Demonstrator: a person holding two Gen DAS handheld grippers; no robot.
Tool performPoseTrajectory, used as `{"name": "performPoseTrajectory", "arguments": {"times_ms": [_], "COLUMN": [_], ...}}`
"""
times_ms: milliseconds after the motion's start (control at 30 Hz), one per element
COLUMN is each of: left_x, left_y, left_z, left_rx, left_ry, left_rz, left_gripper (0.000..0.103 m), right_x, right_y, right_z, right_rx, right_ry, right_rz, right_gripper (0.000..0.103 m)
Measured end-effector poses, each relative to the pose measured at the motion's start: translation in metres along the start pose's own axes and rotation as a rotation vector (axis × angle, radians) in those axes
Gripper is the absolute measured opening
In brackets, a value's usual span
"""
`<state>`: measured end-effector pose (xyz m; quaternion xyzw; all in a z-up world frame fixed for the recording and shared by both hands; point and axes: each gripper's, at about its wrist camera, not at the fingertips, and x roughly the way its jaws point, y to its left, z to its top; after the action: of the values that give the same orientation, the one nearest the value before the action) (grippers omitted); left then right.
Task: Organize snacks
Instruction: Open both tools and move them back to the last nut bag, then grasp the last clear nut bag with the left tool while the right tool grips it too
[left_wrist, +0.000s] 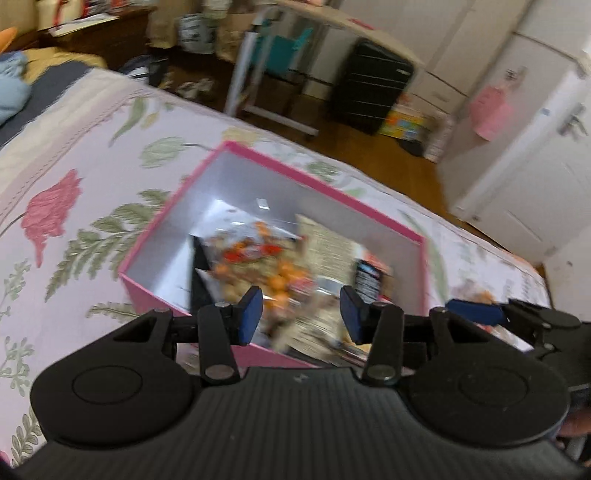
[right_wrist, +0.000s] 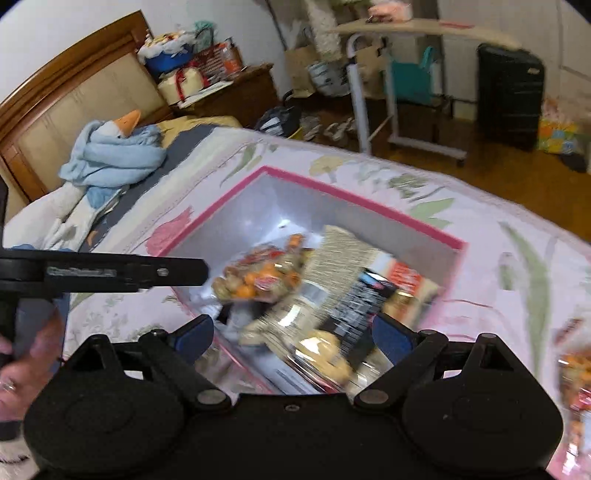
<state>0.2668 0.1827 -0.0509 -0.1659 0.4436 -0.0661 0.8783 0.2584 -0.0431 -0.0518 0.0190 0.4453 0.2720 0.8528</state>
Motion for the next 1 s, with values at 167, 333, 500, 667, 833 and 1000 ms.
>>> {"name": "performPoseTrajectory", "arguments": {"times_ms": [167, 333, 500, 667, 833, 1000], "left_x": [-0.024, -0.020, 0.007, 0.053, 0.104, 0.157], "left_y": [-0.043, -0.087, -0.138, -0.182, -0.209, -0.237], "left_z": [-0.010, -0.019, -0.037, -0.055, -0.064, -0.078], "left_rx": [0.085, 0.089, 0.148, 0.120, 0.058, 0.068], "left_ry": [0.019, 0.109, 0.179, 0.237, 0.268, 0.318], "left_rz": [-0.082, -0.224, -0.269, -0.287, -0.296, -0.277], "left_gripper": [0.045, 0.046, 0.046, 0.046, 0.045, 0.044], "right_x": [-0.053, -0.093, -0.112, -0.103, -0.075, -0.052], "right_y": [-0.010, -0.028, -0.067, -0.125, -0.181, -0.208], "right_z": [-0.019, -0.044, -0.068, -0.082, -0.093, -0.102], "right_rx": [-0.074, -0.198, -0.267, -0.213, -0.127, -0.157], "right_ry": [-0.034, -0.016, -0.062, -0.084, 0.021, 0.042], "right_rz": [-0.048, -0.106, -0.163, -0.208, -0.205, -0.254], "right_gripper": [0.095, 0.095, 0.096, 0.095, 0.095, 0.096]}}
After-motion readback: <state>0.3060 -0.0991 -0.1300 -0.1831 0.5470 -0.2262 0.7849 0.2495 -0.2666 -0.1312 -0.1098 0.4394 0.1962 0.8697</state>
